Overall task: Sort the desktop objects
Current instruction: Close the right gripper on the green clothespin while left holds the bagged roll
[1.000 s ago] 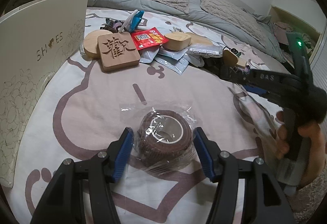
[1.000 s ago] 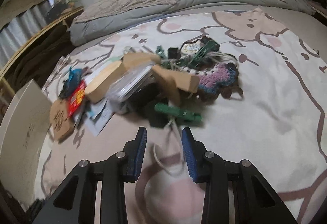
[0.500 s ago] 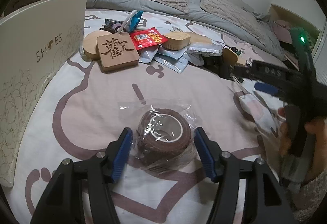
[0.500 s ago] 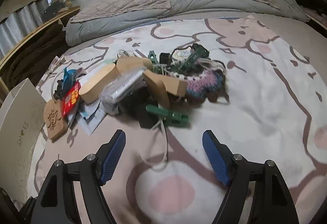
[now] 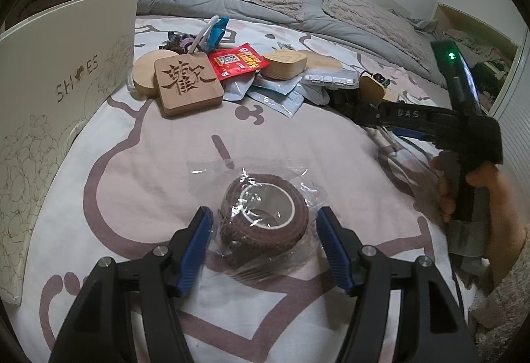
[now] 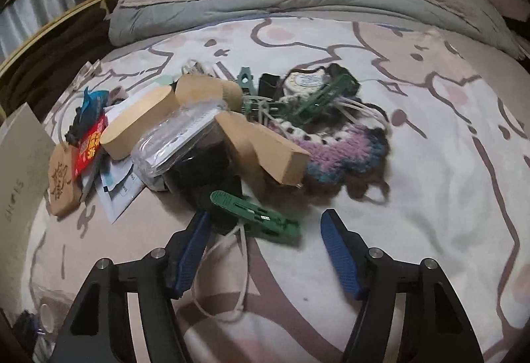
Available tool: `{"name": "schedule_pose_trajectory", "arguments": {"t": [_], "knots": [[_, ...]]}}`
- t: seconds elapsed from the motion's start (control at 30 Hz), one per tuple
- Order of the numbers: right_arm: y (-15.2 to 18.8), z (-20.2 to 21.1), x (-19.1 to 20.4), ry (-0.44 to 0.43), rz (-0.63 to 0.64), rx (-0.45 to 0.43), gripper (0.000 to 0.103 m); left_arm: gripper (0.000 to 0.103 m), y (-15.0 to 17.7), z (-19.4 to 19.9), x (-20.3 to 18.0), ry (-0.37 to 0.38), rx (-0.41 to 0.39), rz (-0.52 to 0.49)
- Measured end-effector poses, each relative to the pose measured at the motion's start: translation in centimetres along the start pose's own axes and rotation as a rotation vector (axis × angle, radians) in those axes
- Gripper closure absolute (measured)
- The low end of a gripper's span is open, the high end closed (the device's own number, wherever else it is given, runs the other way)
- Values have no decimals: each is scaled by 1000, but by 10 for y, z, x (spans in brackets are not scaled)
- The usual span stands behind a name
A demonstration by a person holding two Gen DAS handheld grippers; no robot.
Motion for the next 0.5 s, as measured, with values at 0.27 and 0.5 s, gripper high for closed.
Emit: {"name": "schedule_pose_trajectory", "arguments": {"t": [0.27,0.5], "knots": [[4,7,0,-20,4,-31,70,38,0,0,1,0,1,-1],[9,22,3,-41,-11,-58,89,38,0,0,-1,9,-4,7]]}}
Point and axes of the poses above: each gripper's, at about its wrist camera, not at the fingertips, and z roughly against the way its jaws point, x to its left, y to its underside, the point moved 2 cm from there along -z, roughly the way its jaws point, and after that the axes turned 8 degrees about -z, right-handed, at the moved point
